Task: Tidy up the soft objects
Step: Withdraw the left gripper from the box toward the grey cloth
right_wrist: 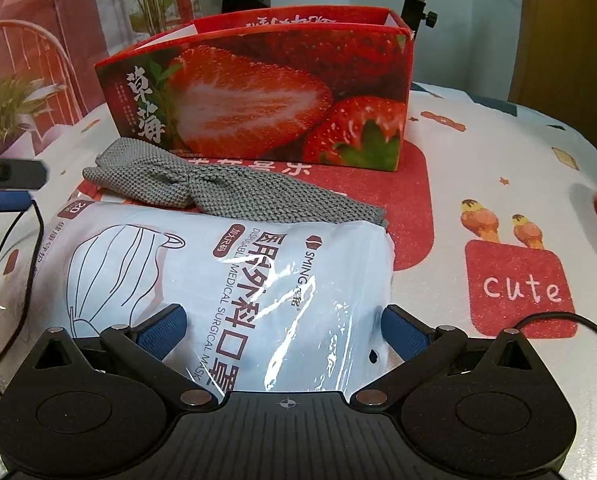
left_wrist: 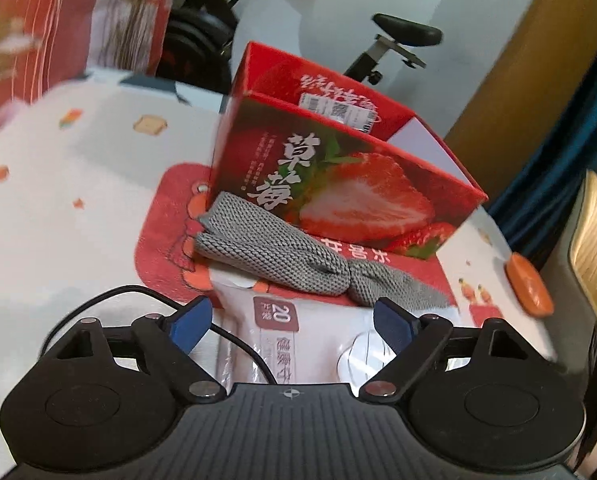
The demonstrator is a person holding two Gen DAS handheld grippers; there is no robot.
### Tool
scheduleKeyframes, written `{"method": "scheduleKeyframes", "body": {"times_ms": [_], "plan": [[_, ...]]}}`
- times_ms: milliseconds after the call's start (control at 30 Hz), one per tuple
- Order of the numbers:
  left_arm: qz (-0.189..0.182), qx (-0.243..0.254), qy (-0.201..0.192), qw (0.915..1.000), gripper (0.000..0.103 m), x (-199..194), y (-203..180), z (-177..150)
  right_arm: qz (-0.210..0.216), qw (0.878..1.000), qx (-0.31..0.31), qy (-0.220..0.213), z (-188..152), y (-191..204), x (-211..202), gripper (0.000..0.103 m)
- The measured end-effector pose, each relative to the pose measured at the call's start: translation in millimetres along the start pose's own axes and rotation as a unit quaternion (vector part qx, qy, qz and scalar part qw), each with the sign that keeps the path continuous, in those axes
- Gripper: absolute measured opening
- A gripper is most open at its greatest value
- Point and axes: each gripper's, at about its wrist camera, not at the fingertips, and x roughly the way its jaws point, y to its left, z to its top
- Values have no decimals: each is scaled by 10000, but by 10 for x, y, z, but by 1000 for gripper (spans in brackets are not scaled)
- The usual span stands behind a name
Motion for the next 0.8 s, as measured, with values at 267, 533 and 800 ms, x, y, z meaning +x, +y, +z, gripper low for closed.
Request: {"method": "scheduleKeyframes", "body": {"times_ms": [267, 533, 800], "plan": [[-68, -401, 100, 9991, 88, 242, 125, 92, 45, 10000, 58, -42, -17, -17, 6, 103], [-85, -256, 445, 9986, 88, 290, 215, 8, 66, 9999, 85, -63, -22, -26, 3, 103], [462, 815, 821, 9922, 89, 86, 439, -158, 62, 9999, 117, -80, -23, -22, 7, 103]]}}
